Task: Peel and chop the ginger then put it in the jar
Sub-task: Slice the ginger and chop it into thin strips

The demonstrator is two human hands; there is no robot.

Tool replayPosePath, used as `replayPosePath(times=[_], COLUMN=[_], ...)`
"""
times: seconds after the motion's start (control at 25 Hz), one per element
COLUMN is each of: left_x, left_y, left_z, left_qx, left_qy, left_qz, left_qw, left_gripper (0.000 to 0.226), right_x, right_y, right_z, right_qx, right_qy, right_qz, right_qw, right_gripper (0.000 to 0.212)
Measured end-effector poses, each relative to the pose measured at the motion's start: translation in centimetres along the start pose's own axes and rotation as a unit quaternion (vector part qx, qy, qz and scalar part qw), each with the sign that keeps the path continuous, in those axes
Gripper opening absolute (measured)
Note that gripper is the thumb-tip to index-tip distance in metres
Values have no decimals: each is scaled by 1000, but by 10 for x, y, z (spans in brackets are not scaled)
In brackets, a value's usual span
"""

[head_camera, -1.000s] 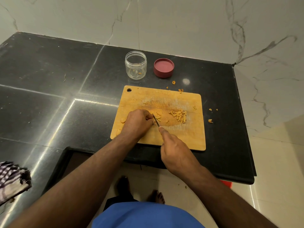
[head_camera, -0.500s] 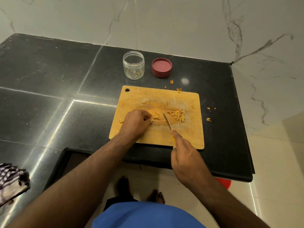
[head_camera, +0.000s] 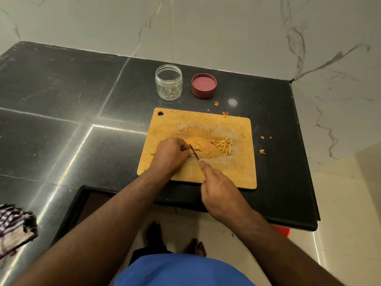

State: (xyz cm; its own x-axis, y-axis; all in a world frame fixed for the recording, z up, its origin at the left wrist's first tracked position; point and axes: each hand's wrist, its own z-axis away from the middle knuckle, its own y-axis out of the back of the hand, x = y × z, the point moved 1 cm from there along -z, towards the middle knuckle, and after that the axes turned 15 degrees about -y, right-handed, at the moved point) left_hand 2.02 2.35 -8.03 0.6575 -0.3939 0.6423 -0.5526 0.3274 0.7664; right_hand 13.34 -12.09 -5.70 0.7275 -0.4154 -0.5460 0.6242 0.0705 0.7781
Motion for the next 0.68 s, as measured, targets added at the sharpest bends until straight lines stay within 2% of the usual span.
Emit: replayPosePath(times=[0.4, 0.68], left_x=[0, 2], left_y=[1, 1], left_z=[0, 4], left_qx=[2, 3], left_qy=[5, -12], left_qz=[0, 12], left_qw=[1000, 1000], left_gripper=[19, 25], right_x=[9, 16], right_y=[-2, 11], right_z=[26, 29], right_qx=[-4, 65], right_qy=[-22, -8], right_qz=[-18, 1], right_qw=[1000, 998], right_gripper=[53, 56])
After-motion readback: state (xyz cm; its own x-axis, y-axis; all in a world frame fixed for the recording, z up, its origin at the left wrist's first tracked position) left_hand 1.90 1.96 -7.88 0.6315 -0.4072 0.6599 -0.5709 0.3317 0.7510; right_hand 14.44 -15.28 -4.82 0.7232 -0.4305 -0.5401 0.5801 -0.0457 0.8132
